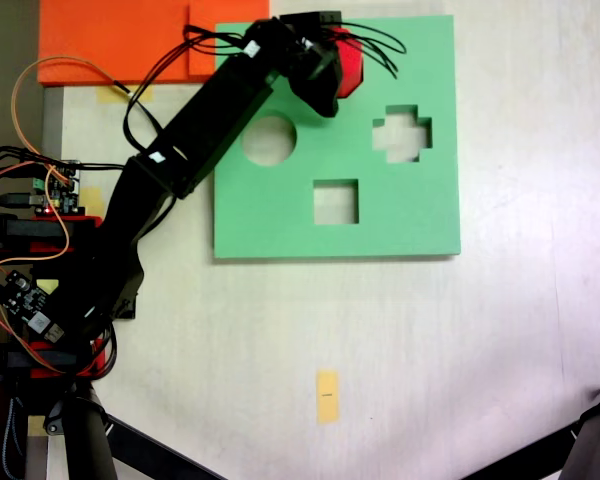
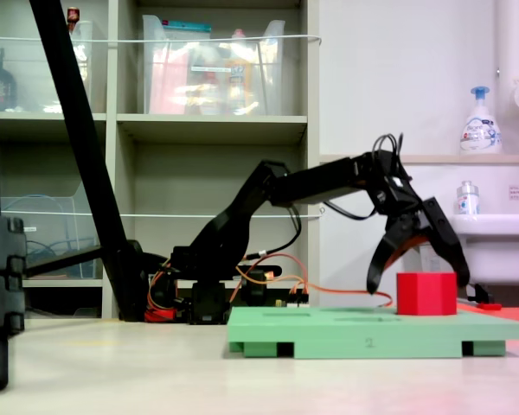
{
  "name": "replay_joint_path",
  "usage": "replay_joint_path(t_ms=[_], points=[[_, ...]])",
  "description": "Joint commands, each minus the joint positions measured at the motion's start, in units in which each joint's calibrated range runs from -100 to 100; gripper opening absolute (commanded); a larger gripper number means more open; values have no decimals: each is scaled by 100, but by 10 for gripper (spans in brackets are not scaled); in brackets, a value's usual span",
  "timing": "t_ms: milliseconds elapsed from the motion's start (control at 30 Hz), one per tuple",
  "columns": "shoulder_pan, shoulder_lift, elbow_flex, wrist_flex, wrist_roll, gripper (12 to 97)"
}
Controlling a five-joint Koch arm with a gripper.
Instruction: Put the octagonal pillar block into the corresponding hole
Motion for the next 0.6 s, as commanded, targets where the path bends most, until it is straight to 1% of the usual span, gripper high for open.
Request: replay_joint_path(t_ms=[0, 200, 300, 367, 467, 567], points=[[59, -897, 303, 60, -112, 777], [63, -3201, 303, -739, -474, 770], [-5, -4807, 303, -1355, -938, 685], [-190, -5841, 293, -1692, -1656, 603], [-518, -7349, 293, -1904, -2950, 605], [-1114, -8452, 213, -1904, -4381, 605]])
